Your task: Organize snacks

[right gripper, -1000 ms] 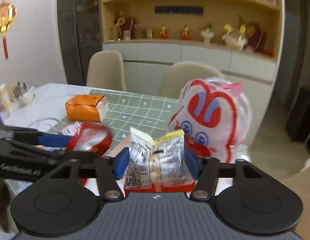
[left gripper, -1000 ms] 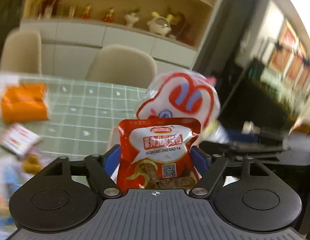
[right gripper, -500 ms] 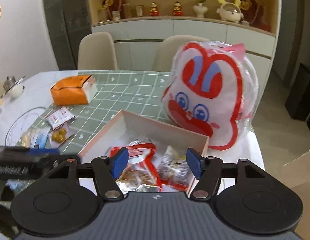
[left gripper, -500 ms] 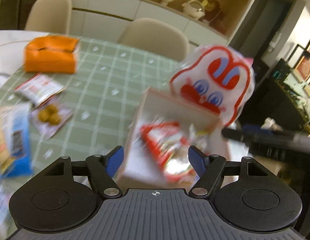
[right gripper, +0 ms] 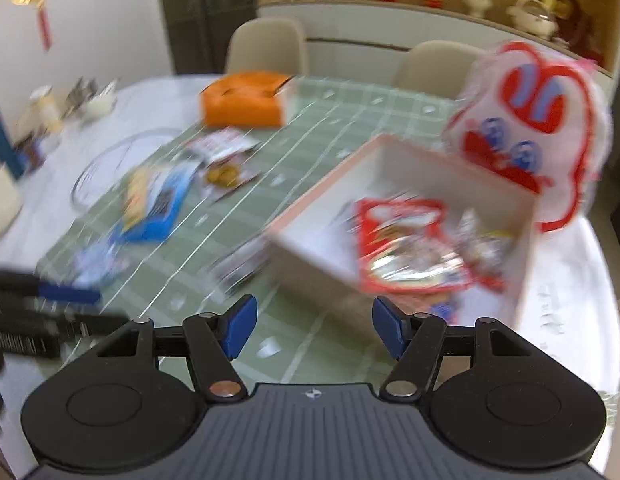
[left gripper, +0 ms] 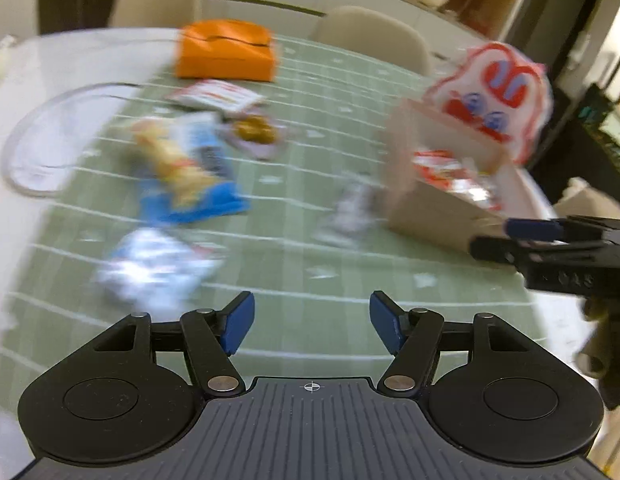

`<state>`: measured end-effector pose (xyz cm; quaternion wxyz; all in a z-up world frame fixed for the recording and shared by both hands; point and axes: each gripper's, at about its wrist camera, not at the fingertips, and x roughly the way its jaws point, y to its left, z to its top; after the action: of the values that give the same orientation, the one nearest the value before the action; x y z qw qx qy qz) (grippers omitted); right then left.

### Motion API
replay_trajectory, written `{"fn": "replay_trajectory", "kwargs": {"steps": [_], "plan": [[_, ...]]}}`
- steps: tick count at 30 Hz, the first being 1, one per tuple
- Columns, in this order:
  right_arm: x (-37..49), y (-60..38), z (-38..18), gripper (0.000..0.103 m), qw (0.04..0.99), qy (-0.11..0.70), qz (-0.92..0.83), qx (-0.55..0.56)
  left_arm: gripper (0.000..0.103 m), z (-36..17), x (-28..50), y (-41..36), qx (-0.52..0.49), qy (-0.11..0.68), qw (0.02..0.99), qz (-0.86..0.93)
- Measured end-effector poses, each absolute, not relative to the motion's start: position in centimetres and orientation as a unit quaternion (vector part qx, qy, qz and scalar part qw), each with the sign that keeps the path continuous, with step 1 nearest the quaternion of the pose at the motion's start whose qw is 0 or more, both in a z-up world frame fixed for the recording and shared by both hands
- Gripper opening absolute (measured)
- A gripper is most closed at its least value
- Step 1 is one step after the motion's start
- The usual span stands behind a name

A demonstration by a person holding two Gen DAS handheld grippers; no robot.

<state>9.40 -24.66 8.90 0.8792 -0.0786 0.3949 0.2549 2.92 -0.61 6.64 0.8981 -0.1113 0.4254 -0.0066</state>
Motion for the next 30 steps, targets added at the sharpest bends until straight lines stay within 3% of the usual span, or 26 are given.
{"fn": "replay_trajectory", "kwargs": {"steps": [7,21,24,27,30], "plan": [[8.9,-18.5,7.0,0.065,0.859,0.429,0.270,-0.075,0.069,5.2,3.0,6.8,-0.186,0.433,0.877,0.097],[14.3,-4.4,7.4,0.065,0.840,0.410,0.349,-0.071,0.069,3.5,4.6,7.2,-0.081,0.465,0.882,-0.005],[15.9,-0.9,6.3,0.057,0.830,0.426,0.353,-0.076,0.060,3.9,3.9,8.1,-0.106,0.462,0.880,-0.025],[16.9,1.2,5.0,0.033,0.816,0.451,0.351,-0.088,0.059,5.1,3.3,9.3,-0.116,0.442,0.889,-0.035],[16.5,0.5,5.1,0.032,0.817,0.450,0.348,-0.096,0.059,5.9,3.6,10.5,-0.114,0.423,0.899,-0.035]]}}
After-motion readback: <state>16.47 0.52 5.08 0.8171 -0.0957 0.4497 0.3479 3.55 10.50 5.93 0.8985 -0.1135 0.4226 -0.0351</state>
